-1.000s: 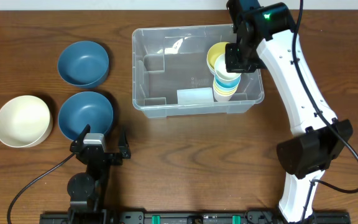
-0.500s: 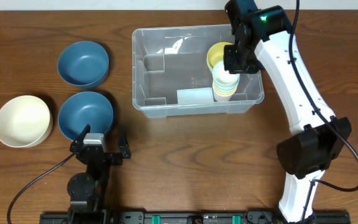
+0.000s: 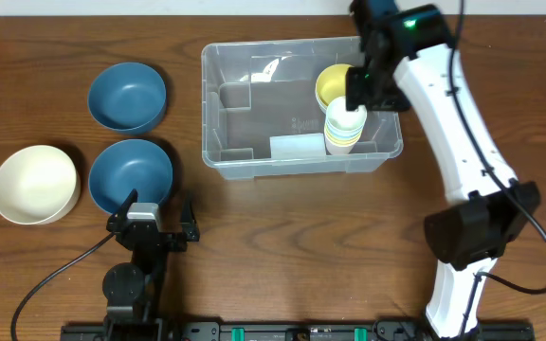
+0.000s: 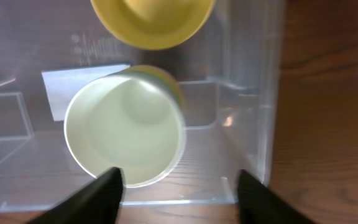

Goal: Pack container

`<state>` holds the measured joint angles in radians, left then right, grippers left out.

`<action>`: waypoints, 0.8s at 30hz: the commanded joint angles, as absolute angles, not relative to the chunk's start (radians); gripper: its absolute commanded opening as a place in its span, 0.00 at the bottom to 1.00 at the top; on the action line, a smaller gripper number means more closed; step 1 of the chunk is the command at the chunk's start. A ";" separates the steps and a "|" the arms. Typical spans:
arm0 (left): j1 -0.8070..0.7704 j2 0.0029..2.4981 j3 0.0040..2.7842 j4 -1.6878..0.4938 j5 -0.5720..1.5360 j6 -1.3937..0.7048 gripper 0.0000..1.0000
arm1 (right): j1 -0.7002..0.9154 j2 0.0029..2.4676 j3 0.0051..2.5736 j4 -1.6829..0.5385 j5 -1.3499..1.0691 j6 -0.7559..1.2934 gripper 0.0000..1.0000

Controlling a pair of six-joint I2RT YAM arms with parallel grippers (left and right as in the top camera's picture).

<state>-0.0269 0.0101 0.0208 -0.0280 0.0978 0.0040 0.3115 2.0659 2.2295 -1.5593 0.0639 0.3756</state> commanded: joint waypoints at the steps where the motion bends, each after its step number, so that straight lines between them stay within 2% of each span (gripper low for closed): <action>1: -0.022 0.004 0.004 -0.063 0.112 0.017 0.98 | 0.218 2.055 2.343 -1.586 0.071 0.377 0.70; 2: -0.022 0.004 0.004 -0.063 0.112 0.017 0.98 | 0.189 2.055 2.368 -1.595 0.070 0.377 0.75; 5: -0.022 0.004 0.004 -0.063 0.112 0.017 0.98 | 0.077 2.055 2.423 -1.600 0.070 0.378 0.95; 6: -0.022 0.004 0.004 -0.063 0.112 0.017 0.98 | 0.042 2.055 2.429 -1.594 0.071 0.382 0.99; 16: -0.022 0.004 0.004 -0.063 0.112 0.017 0.98 | -0.270 2.055 2.426 -1.573 0.071 0.456 0.99; 24: -0.022 0.004 0.004 -0.063 0.112 0.017 0.98 | -0.384 2.055 2.426 -1.574 0.071 0.456 0.99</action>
